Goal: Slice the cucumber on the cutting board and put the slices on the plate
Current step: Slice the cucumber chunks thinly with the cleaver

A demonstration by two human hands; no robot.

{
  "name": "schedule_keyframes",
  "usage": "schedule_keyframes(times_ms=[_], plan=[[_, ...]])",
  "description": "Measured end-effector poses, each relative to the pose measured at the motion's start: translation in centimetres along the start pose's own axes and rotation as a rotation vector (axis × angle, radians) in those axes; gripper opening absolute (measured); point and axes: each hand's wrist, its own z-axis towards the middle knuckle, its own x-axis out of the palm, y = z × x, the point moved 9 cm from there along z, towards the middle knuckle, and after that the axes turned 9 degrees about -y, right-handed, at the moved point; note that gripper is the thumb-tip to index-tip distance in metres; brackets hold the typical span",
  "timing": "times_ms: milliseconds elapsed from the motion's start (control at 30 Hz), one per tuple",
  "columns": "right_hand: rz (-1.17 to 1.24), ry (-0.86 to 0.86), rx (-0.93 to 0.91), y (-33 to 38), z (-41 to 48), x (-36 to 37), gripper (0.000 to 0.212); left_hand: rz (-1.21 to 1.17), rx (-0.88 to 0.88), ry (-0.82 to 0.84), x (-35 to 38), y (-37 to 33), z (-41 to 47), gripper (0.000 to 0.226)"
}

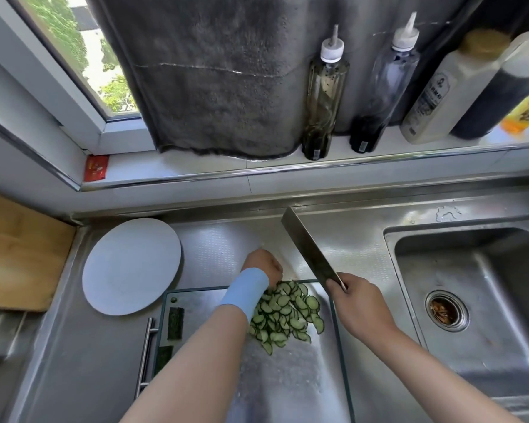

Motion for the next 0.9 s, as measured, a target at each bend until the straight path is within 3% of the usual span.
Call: schedule_keyframes(times_ms=[133, 233, 333, 433, 567, 733, 833, 900], plan=[[0.001, 0.006, -0.005, 0.6, -0.3, 0.3, 0.032, -0.243, 0.01, 0.098, -1.2, 2.0, -2.5, 0.012], [-0.004, 0.012, -0.017, 1.2, -0.6, 0.7, 0.031, -0.261, 0.048, 0.22, -0.9, 3.3, -4.4, 0.013], [-0.014, 0.023, -0.028, 1.7, -1.0, 1.3, 0.029, -0.284, 0.085, 0.24, -1.1, 4.3, -4.9, 0.01], [-0.031, 0.026, -0.041, 2.0, -1.4, 1.8, 0.026, -0.261, 0.125, 0.103, -2.5, 4.6, -4.4, 0.005], [-0.036, 0.023, -0.041, 2.2, -1.9, 2.0, 0.03, -0.223, 0.15, -0.11, -3.7, 4.3, -3.9, 0.018], [-0.049, 0.049, -0.078, 2.7, -2.8, 2.3, 0.029, -0.028, 0.293, -0.063, -0.8, 3.8, -5.1, 0.021], [-0.078, 0.074, -0.12, 3.5, -3.6, 2.7, 0.021, -0.199, 0.282, -0.186, -1.8, 4.8, -6.4, 0.021], [-0.1, 0.081, -0.13, 4.0, -4.2, 3.1, 0.027, -0.306, 0.24, -0.325, -3.6, 6.4, -7.2, 0.023]])
